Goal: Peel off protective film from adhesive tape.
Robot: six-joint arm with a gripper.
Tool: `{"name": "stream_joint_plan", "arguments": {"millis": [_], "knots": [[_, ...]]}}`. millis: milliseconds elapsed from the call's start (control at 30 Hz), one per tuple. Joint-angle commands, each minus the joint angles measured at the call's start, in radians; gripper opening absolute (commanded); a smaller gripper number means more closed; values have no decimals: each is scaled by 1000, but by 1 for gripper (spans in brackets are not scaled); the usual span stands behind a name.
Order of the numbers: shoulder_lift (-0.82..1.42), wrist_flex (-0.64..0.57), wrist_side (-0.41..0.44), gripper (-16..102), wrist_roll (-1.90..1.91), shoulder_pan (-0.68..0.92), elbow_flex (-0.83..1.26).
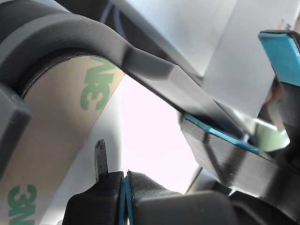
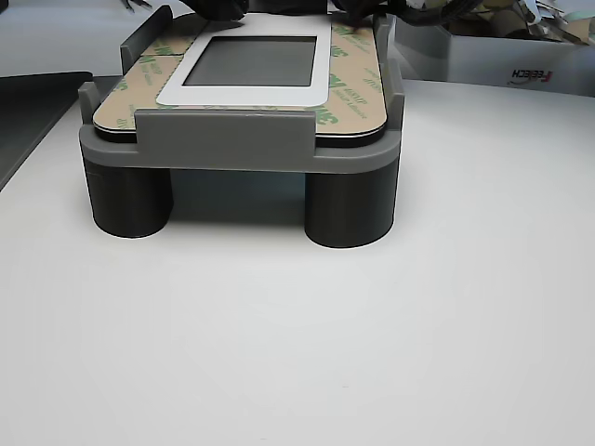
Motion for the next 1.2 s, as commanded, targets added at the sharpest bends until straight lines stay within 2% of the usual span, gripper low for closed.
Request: {"name": "stream_joint_plan", "arguments": {"millis": [0,1167], "knots": [[25,-3,0,-11,2,-11,-28],[28,-18,-15,-11,5,-12,0]]}}
